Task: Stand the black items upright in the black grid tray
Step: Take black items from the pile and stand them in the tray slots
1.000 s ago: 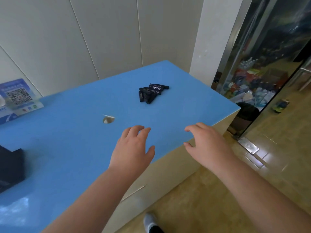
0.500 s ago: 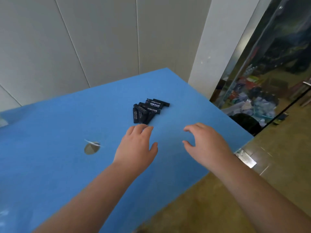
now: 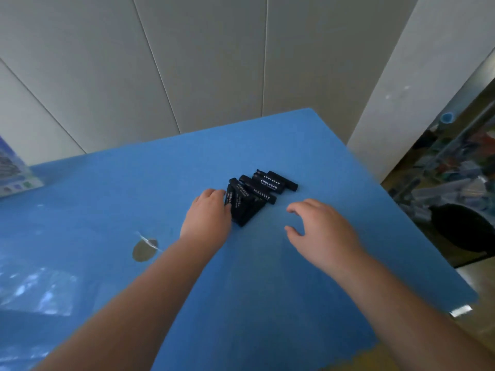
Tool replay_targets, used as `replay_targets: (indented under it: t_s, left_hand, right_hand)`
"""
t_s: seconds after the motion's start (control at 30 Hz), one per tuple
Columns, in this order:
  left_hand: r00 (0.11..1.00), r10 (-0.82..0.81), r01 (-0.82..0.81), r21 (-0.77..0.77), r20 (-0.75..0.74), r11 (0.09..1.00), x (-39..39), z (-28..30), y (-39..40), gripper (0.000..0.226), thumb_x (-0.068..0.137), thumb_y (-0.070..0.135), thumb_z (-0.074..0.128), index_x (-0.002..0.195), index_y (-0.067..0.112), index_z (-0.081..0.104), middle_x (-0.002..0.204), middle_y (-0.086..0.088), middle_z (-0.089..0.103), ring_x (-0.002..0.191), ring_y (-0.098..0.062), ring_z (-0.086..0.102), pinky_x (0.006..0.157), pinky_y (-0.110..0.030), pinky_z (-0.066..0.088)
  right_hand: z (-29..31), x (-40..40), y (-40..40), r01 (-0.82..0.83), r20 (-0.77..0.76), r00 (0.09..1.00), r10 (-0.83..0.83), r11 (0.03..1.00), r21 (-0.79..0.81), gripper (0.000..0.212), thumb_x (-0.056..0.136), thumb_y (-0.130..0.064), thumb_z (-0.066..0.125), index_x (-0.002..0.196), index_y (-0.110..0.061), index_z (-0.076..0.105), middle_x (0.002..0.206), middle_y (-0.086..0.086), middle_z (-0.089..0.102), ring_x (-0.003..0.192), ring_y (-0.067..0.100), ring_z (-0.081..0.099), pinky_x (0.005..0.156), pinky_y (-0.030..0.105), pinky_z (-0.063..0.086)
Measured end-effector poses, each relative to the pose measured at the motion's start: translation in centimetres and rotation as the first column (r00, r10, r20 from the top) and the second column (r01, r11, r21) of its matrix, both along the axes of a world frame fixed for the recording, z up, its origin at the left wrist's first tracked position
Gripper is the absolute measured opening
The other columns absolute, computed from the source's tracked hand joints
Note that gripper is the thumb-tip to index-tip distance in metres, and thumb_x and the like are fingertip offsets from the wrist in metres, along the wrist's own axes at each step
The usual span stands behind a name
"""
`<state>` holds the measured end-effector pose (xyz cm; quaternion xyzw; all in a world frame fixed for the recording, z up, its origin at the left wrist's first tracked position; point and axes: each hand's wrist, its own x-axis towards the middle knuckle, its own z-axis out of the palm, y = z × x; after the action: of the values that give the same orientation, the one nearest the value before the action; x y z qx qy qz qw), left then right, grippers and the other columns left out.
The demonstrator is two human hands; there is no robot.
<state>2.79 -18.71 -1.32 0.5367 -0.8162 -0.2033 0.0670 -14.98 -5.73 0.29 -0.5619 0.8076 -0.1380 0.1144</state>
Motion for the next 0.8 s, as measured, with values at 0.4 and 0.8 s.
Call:
replay_targets:
  t_s: [0.4,0.8]
  left_hand:
    - [0.975,0.221,-0.221,0.11,0.013,0.969,-3.0,-1.3,-3.4,0.017,0.089,0.025,0.054,0.102,0.016,0.061,0.104,-0.002,0.061,0.087,-0.025,0.061,0.073,-0.036,0.053]
    - [0.911,0.383,-0.347,0.215,-0.153,0.913,0.1,-1.1,-2.2,0.014,0.084,0.019,0.056,0.096,0.022,0.063,0.089,0.004,0.067,0.075,-0.022,0.064,0.065,-0.036,0.056]
  right_hand:
    - [-0.9,-3.6,-4.2,-0.155,0.086,0.984,0.156,0.988,-0.025,0.028,0.093,-0.033,0.059,0.121,-0.029,0.06,0.12,-0.015,0.058,0.112,0.012,0.055,0.086,0.032,0.051]
    - [0.0,-0.2,-10.3,-0.3,0.072,0.951,0.301,0.954,-0.025,0.014,0.093,-0.029,0.057,0.1,-0.017,0.062,0.095,-0.005,0.057,0.088,0.019,0.056,0.073,0.035,0.049]
